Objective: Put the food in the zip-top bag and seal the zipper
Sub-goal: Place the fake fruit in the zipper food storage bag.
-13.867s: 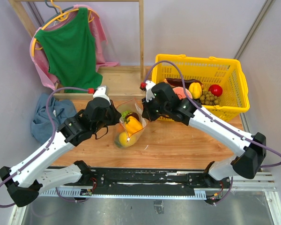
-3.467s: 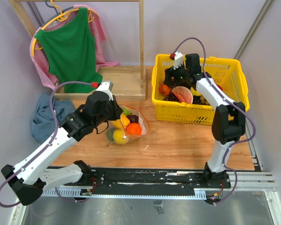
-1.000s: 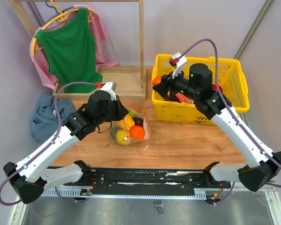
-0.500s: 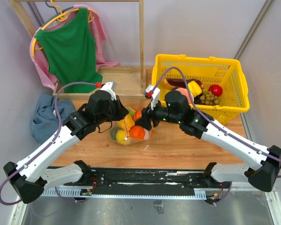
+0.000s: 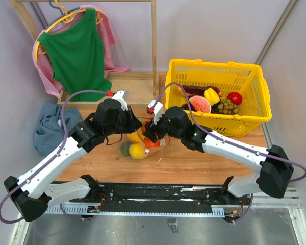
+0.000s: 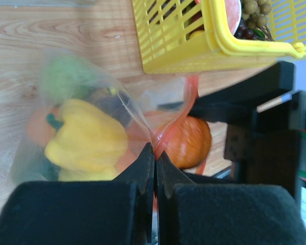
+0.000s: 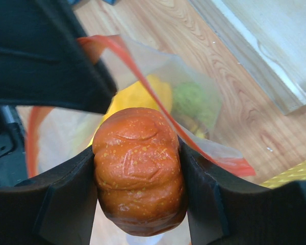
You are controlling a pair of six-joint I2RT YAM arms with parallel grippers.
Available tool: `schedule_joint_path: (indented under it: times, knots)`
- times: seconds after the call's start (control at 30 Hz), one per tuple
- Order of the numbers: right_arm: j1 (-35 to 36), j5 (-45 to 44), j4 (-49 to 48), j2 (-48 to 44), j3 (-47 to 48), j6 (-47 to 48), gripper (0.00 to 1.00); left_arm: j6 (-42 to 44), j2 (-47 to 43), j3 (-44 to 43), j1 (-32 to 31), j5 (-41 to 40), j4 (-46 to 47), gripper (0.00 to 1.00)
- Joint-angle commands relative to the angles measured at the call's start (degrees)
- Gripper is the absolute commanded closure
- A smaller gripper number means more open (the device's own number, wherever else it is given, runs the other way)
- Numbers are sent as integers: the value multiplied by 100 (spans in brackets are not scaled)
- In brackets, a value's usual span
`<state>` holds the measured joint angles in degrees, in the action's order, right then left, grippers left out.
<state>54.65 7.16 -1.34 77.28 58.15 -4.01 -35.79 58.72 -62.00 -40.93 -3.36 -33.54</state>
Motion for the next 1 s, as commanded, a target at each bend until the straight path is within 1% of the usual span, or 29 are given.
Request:
schedule_joint_path:
  times: [0.0, 0.1, 0.27, 0.33, 0.43, 0.47, 0.5, 0.63, 0.8, 0.97]
  knots:
    - [60, -657, -864, 149, -214, 409, 72, 29, -101, -83, 32, 444, 40, 100]
    - [57, -908, -1349, 218, -434, 519, 70, 67, -153, -53, 28, 564, -23, 100]
    - [54, -798, -1728, 472, -456, 544, 62, 99, -185, 56, 32, 759, -33, 100]
    - [60, -817, -1853, 567, -458, 521, 56, 85, -186, 100, 32, 811, -23, 100]
    - [56, -833, -1971, 646, -481, 532, 44, 53, -234, 164, 32, 776, -17, 100]
    - [59, -818, -1946, 650, -480, 533, 38, 28, -276, 194, 32, 723, -8, 100]
    - [56, -801, -1903, 619, -472, 521, 34, 2, -326, 215, 32, 661, -8, 100]
    - [54, -656, -1770, 369, -539, 488, 22, -118, -501, 305, 32, 389, -4, 100]
    - [55, -425, -1371, 97, -446, 407, 16, -223, -554, 385, 32, 310, 65, 100]
    - [54, -379, -512, -384, -234, 317, 14, -270, -602, 415, 32, 179, 49, 100]
